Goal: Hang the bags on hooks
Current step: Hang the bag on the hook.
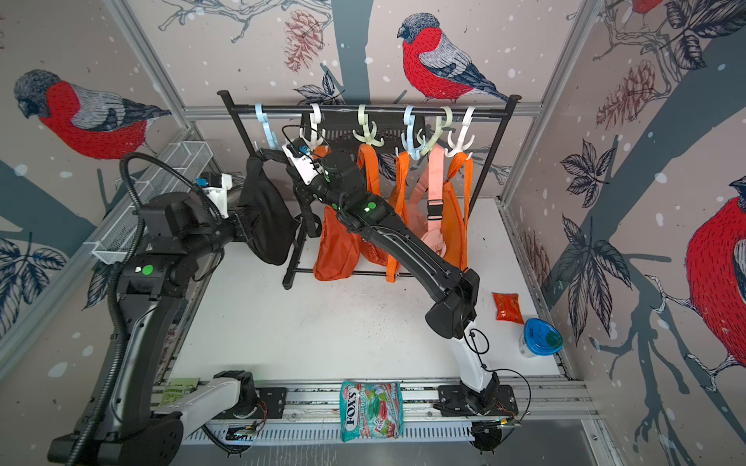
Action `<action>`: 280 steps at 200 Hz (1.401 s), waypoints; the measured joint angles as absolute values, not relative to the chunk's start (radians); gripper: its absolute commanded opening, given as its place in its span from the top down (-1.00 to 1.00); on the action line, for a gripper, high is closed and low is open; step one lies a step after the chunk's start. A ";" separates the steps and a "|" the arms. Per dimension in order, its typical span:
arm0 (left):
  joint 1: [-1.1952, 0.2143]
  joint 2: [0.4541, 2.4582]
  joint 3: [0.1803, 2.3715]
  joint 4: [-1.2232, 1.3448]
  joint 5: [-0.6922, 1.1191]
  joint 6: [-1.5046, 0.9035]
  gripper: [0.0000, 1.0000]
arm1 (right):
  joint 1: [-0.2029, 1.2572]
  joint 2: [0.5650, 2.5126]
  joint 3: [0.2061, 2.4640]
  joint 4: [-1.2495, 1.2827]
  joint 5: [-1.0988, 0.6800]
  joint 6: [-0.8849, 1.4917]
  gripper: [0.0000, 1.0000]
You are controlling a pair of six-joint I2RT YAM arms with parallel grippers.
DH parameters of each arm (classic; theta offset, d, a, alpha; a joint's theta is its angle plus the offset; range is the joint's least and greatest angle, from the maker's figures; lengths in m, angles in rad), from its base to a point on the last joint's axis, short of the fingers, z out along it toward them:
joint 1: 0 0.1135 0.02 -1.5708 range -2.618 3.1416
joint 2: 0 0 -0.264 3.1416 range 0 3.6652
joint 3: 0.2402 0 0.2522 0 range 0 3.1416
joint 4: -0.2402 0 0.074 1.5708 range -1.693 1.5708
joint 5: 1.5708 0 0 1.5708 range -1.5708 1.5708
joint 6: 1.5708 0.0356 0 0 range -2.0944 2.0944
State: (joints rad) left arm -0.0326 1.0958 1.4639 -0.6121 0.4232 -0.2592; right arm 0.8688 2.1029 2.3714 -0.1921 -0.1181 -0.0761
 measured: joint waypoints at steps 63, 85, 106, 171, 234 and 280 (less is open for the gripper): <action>-0.021 1.144 1.526 -0.611 0.451 -0.263 1.00 | 0.827 2.147 2.422 -0.116 -0.133 -0.014 0.91; -0.010 1.161 1.555 -0.611 0.451 -0.263 1.00 | 0.825 2.181 2.456 -0.082 -0.149 0.005 0.90; -0.002 1.179 1.574 -0.611 0.461 -0.263 1.00 | 0.827 2.218 2.494 -0.060 -0.158 0.024 0.89; 0.022 1.221 1.603 -0.612 0.475 -0.262 1.00 | 0.829 2.278 2.523 -0.004 -0.156 0.049 0.80; 0.040 1.241 1.586 -0.612 0.502 -0.262 1.00 | 0.825 2.300 2.528 0.008 -0.154 0.049 0.57; 0.042 1.221 1.557 -0.611 0.514 -0.262 1.00 | 0.831 2.297 2.525 0.001 -0.154 0.049 0.01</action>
